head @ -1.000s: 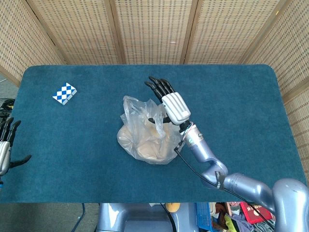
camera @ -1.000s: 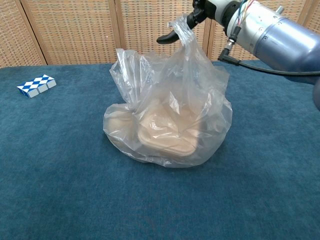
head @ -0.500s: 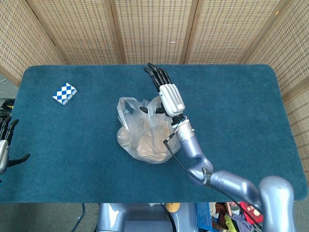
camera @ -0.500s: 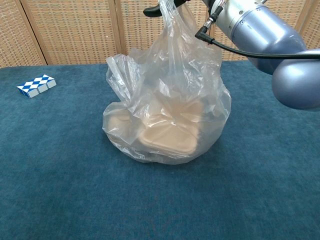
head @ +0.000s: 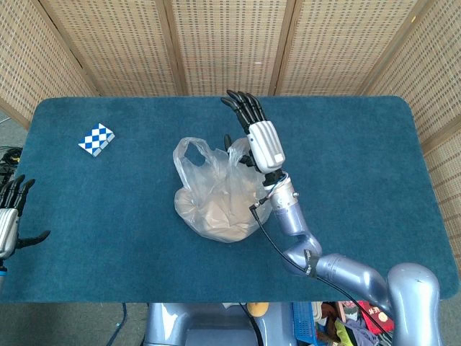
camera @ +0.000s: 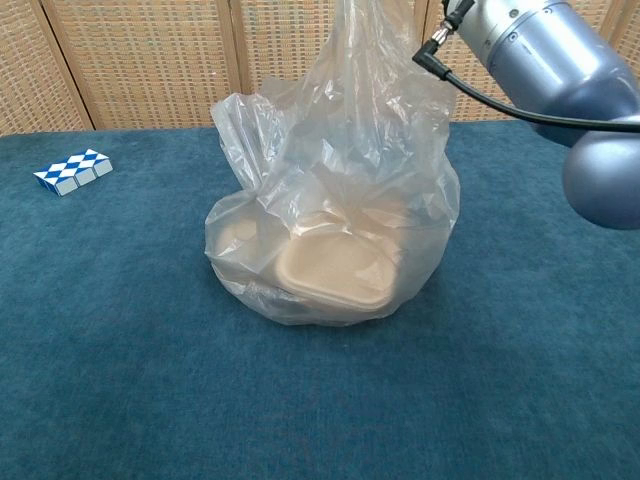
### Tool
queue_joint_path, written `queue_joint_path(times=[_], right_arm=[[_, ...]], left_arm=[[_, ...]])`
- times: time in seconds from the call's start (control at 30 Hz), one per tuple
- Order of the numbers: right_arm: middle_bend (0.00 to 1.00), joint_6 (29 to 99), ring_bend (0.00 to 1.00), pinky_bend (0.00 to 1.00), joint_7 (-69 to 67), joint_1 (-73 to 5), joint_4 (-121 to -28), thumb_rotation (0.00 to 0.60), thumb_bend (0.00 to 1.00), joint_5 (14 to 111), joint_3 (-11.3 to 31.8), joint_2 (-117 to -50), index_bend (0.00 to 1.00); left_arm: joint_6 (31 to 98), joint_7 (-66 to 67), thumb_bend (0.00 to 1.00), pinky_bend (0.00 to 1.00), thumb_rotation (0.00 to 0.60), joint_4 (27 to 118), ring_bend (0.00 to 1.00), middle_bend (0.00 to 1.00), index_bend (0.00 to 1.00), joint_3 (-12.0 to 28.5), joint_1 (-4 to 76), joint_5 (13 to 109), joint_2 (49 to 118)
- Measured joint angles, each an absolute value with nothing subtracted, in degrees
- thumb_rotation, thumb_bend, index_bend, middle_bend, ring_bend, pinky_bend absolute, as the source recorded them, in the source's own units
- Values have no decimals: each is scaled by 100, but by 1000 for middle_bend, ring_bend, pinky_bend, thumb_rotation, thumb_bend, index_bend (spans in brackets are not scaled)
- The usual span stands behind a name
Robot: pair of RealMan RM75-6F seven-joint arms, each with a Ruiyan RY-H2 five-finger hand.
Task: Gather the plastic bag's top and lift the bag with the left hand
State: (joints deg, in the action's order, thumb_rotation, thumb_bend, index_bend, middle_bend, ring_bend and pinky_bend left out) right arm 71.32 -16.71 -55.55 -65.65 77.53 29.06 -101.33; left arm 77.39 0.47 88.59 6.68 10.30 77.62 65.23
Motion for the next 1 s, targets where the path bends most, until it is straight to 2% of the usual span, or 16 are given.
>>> queue_joint_path(times=[0.37,0.57,1.0], right_arm=[[121,7511,0,0,-1697,-5133,-7074,600,684,8157,2477,-9620,151],[121,7626,0,0,-1688,-4980,-7463,600,691,8310,2350,-9333,152],[121,7680,0,0,-1752,-4867,-7922,600,695,8751,2024,-8959,152]], left_arm=[[6749,-1686,112,0,600,9211,0,0,0,681,1542,8076,6041],[5961,-3254,260,0,600,9359,0,0,0,845,2142,8305,5720],[5001,-7191,279,0,600,8666,0,0,0,1106,3600,9118,5948]])
